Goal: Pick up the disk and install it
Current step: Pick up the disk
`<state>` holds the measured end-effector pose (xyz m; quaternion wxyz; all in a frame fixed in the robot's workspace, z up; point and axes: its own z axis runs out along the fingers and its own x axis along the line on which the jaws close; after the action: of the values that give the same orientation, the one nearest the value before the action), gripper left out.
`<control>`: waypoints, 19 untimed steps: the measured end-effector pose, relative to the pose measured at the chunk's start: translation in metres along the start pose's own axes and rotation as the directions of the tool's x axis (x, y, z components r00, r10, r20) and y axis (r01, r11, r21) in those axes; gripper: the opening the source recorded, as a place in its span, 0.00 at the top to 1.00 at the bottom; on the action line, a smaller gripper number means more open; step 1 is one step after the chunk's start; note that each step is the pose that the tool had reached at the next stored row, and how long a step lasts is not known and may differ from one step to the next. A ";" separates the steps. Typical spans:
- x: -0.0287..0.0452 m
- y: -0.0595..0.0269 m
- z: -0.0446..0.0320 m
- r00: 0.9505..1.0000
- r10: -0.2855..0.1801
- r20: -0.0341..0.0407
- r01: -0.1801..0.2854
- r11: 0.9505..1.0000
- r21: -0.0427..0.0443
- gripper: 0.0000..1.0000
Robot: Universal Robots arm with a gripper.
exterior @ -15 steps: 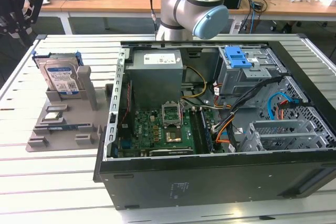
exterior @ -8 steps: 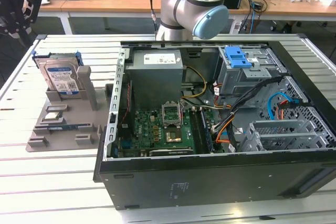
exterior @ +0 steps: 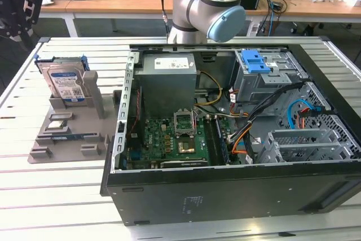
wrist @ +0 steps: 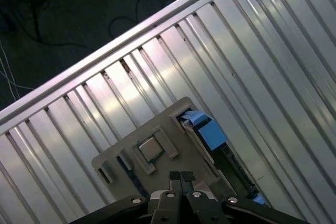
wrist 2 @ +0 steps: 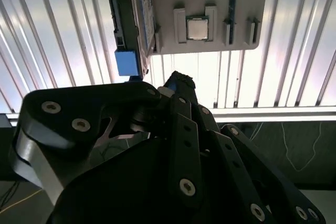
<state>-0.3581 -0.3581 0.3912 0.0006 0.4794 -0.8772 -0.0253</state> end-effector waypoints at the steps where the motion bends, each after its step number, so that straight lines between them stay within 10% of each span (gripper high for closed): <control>1: 0.0000 0.0000 0.0000 1.000 -0.010 -0.001 0.010 1.000 0.000 0.90; 11: 0.0000 0.0000 0.0000 0.994 -0.111 -0.005 0.111 0.994 -0.003 0.90; 19: 0.0000 0.0000 0.0000 0.978 -0.211 -0.009 0.211 0.978 -0.006 0.90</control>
<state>-0.3581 -0.3581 0.3912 0.0033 0.5697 -0.8214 -0.0251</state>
